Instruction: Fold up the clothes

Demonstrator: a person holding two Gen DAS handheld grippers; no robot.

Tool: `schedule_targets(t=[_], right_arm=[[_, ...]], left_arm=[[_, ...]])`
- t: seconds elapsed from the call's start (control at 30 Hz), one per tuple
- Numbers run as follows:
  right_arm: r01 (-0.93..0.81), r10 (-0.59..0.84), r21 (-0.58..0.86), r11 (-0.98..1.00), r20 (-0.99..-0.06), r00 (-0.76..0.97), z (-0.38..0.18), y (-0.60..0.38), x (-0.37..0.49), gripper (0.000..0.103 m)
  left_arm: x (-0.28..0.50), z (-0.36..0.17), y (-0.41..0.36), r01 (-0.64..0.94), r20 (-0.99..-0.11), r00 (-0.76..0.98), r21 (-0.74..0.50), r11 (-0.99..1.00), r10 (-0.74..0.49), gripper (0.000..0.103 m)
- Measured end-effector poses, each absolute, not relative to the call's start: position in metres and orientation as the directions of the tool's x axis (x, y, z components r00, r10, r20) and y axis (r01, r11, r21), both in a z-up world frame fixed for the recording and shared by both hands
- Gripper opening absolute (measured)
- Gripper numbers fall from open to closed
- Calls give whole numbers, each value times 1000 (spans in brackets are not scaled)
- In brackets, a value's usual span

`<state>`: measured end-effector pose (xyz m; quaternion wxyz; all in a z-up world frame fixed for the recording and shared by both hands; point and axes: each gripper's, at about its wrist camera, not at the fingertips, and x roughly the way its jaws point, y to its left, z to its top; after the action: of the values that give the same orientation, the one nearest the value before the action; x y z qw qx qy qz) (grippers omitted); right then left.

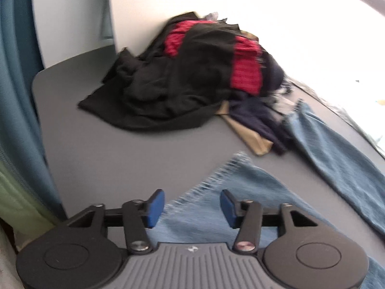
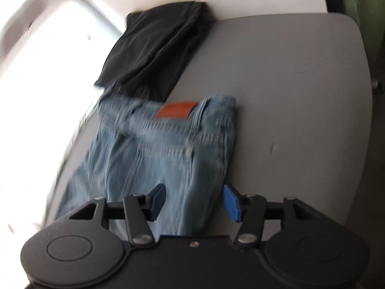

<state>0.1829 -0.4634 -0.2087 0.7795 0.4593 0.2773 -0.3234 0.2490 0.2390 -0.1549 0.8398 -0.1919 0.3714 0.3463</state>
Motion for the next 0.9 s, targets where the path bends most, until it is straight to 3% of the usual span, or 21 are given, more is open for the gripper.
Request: schedule_targets(t=[0.2, 0.37, 0.43, 0.47, 0.57, 0.67, 0.73, 0.83, 0.9], right_arm=[[806, -334, 512, 298, -735, 590, -224, -507, 205, 58], [821, -351, 400, 407, -761, 545, -232, -525, 241, 59], [808, -366, 322, 494, -766, 529, -230, -521, 255, 38], [797, -389, 293, 529, -751, 534, -227, -519, 258, 16], [804, -488, 288, 520, -672, 557, -204, -526, 246, 13], [805, -526, 282, 522, -637, 564, -188, -543, 238, 13], [816, -500, 246, 523, -687, 527, -199, -550, 245, 14], [839, -470, 123, 530, -782, 411, -222, -548, 264, 31], [848, -536, 29, 529, -764, 360, -220, -534, 269, 49]], left_arm=[[269, -163, 191, -687, -792, 479, -68, 724, 380, 54], [282, -181, 149, -629, -822, 457, -27, 777, 341, 55], [288, -189, 134, -600, -833, 441, 3, 800, 333, 55], [292, -193, 128, -584, -839, 433, 17, 812, 329, 55], [304, -204, 119, -549, -859, 405, 45, 834, 313, 55], [312, -215, 119, -547, -881, 376, 40, 836, 288, 55], [313, -221, 122, -550, -890, 364, 31, 834, 273, 57], [313, -222, 128, -530, -893, 369, 27, 848, 259, 64], [314, -220, 135, -514, -892, 379, 19, 857, 247, 65]])
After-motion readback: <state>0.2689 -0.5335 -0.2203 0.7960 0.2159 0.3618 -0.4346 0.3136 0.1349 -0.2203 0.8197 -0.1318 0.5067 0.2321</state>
